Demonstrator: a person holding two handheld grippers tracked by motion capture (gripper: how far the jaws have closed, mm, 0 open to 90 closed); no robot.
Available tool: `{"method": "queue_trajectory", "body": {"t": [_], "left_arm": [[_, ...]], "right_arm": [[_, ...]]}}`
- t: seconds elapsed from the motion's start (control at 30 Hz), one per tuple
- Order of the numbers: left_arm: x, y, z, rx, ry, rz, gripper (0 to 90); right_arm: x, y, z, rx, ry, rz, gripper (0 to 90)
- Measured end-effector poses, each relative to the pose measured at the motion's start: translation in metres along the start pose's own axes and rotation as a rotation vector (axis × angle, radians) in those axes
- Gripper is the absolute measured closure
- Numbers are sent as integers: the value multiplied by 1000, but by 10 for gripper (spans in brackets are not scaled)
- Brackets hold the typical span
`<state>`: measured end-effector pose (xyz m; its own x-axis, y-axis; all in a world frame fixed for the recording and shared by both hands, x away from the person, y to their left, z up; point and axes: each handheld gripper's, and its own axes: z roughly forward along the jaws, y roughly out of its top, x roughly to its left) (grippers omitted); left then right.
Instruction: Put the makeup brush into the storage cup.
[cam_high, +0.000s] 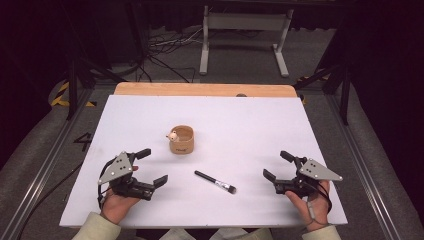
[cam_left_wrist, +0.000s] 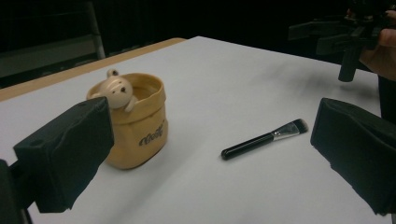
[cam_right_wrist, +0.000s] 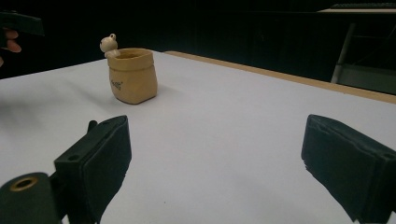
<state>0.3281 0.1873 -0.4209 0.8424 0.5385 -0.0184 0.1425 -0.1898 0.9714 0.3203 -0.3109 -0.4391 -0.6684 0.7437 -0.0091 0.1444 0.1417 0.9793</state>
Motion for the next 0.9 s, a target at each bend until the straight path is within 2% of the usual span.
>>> {"method": "queue_trajectory", "body": {"t": [0.33, 0.63, 0.73, 0.9], "left_arm": [[-9, 15, 29, 6, -82, 17, 0], [-16, 22, 51, 22, -144, 11, 0], [-18, 27, 59, 30, -166, -11, 2], [-20, 34, 70, 46, -191, -14, 2]], "right_arm": [[-3, -2, -8, -10, -16, 15, 89], [-3, -3, -6, -13, -10, 25, 89], [-4, -3, -5, -16, -7, 26, 89], [-5, -3, -4, -17, -4, 31, 89]]}}
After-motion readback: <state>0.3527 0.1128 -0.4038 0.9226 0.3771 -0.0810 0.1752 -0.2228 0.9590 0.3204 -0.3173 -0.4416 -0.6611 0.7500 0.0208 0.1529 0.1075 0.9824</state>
